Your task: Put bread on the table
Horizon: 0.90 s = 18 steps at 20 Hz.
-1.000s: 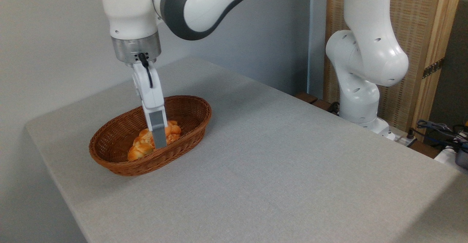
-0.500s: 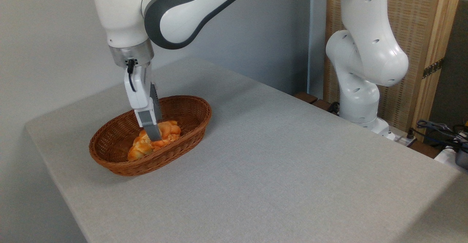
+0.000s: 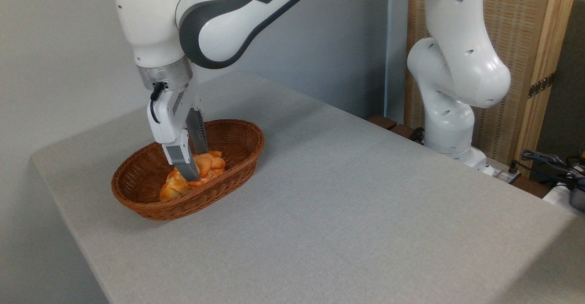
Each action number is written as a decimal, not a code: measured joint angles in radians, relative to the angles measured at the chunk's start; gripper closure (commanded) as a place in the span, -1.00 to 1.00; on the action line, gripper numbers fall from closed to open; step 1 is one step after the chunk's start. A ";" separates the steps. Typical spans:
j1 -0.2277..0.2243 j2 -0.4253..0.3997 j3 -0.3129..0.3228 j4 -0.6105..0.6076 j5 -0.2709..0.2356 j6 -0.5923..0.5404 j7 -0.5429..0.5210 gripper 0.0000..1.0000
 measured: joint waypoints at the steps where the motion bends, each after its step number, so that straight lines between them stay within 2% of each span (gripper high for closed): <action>1: 0.000 0.001 0.000 0.000 0.005 0.000 0.000 0.03; 2: 0.000 0.001 0.000 0.000 0.009 0.000 0.000 0.32; 3: 0.000 0.001 0.000 0.000 0.012 0.000 0.001 0.51; 18: 0.004 0.000 0.001 0.003 0.013 0.000 0.001 0.49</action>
